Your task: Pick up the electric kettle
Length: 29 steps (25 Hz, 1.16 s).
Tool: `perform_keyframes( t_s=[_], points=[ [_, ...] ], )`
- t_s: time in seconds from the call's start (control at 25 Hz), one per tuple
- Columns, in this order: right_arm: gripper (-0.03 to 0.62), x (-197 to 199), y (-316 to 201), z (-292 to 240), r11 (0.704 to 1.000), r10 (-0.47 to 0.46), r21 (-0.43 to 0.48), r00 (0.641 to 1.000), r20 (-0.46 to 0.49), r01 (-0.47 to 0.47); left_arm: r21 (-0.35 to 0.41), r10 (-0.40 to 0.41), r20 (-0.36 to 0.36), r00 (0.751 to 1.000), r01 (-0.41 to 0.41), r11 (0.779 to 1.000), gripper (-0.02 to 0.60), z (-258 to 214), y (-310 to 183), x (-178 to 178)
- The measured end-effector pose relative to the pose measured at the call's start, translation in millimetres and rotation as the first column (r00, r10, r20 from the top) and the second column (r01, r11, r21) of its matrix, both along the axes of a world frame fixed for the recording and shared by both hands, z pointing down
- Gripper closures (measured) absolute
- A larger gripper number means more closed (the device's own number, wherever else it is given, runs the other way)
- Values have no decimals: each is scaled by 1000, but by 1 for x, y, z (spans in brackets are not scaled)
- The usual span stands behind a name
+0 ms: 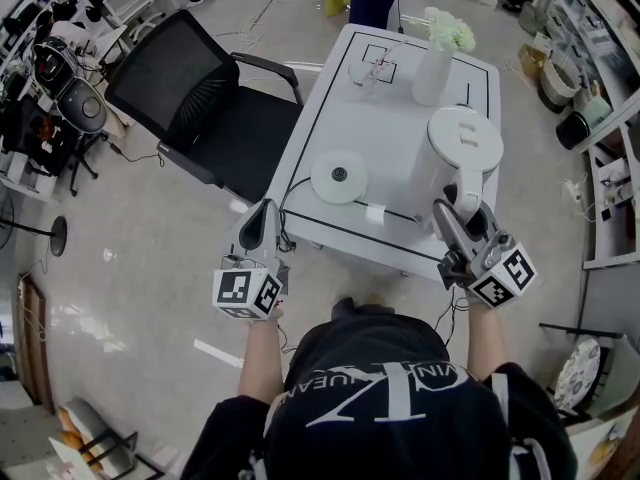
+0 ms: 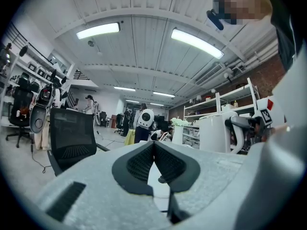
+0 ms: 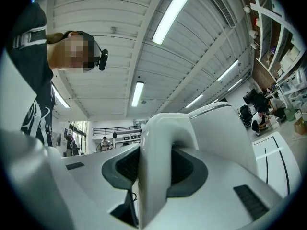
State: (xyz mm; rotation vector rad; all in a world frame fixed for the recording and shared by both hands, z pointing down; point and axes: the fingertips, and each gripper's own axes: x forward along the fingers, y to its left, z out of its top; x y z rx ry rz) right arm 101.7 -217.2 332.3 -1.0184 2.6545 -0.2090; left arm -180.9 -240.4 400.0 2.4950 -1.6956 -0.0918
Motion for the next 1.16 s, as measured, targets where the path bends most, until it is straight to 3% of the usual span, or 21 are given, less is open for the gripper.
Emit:
perform_keyframes(
  t_s=[1.16],
  points=[
    [462,-5,2,3,1000,-11,-8,1000,0,11,-5,4,-5,1000,-4,1000,572,5,2,-3]
  ],
)
